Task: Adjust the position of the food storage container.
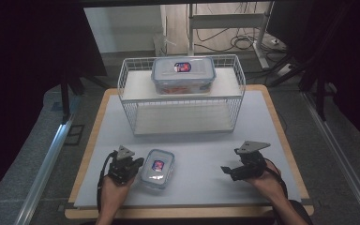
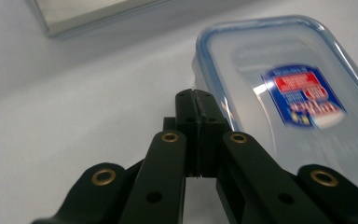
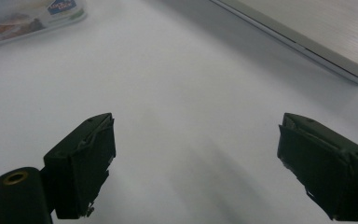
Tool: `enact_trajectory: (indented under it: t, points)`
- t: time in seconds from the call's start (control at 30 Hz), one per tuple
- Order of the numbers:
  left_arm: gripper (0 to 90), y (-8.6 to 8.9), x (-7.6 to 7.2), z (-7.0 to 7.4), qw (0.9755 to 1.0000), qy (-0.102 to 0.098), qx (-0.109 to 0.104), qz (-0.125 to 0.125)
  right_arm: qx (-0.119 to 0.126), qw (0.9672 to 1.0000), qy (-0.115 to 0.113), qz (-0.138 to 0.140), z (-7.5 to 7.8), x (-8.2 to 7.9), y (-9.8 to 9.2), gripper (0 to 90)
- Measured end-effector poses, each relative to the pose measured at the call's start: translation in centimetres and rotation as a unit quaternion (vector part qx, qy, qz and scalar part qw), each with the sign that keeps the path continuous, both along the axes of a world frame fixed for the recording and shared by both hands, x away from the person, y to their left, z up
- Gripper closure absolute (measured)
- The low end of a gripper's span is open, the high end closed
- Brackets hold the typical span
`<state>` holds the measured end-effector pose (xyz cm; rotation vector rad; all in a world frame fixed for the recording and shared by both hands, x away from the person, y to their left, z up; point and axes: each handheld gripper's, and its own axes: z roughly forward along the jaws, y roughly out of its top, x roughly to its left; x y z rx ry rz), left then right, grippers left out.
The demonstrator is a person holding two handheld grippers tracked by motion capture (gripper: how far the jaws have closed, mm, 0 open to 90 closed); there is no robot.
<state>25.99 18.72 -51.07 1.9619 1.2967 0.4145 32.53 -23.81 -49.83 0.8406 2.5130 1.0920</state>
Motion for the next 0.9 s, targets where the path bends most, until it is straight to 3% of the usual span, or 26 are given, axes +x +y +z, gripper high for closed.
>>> enact_trajectory:
  t: [0.13, 0.3, 0.4, 0.53, 0.6, 0.9]
  points:
    - [89.7, 0.7, -2.1, -0.3, 0.9998, 0.011, -0.019, -0.002, 0.0, 1.0, 0.002, -0.001, 0.0, 0.1, -0.1, 11.4]
    - [89.7, 0.4, -3.2, -0.8, 0.9998, 0.018, -0.01, -0.002, -0.002, 1.0, 0.002, 0.0, -0.1, 0.0, 0.1, 11.5]
    - [89.7, 0.1, -2.3, -1.0, 0.9998, 0.019, -0.002, -0.001, -0.003, 1.0, 0.005, 0.002, -0.2, 0.1, 0.2, 11.6]
    - [89.7, -0.9, -1.1, -0.9, 0.9995, 0.023, -0.01, -0.019, -0.003, 1.0, 0.005, 0.003, -0.2, 0.1, 0.2, 11.6]
    - [89.7, -1.9, -0.5, -1.0, 0.9987, 0.028, -0.023, -0.035, -0.003, 1.0, 0.006, 0.002, -0.3, 0.1, 0.2, 11.6]
    - [89.7, -6.9, 2.5, -1.5, 0.9952, 0.038, -0.015, -0.089, 0.001, 0.9999, 0.014, 0.003, -0.3, 0.1, 0.4, 15.1]
